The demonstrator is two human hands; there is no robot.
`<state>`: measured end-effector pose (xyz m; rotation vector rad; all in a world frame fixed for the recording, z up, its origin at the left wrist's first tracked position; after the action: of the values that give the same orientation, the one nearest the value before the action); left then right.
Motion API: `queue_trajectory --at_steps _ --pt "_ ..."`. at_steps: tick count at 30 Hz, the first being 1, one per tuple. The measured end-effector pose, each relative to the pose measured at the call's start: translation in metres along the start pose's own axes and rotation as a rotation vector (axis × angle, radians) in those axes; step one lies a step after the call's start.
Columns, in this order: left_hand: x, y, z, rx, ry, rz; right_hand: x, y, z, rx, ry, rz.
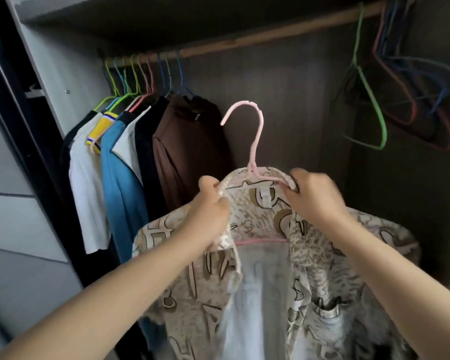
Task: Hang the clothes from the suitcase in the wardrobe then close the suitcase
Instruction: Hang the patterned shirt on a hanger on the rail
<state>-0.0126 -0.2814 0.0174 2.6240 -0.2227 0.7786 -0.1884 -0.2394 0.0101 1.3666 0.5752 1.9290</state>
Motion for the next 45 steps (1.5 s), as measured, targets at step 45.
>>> queue_trajectory --at_steps 45 --pt "-0.011 0.093 0.054 -0.203 0.797 0.171 0.032 -0.053 0.007 -0.654 0.063 0.621"
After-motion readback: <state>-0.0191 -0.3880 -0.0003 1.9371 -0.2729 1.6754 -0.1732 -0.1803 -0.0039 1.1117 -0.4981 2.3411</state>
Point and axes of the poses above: each hand's wrist, its own y-axis towards the middle knuckle, its own x-axis out of the back of the hand, z = x × y, the point moved 1 cm from there along y, towards the middle knuckle, and after that the axes turned 3 degrees about -z, right-handed, at the moved point
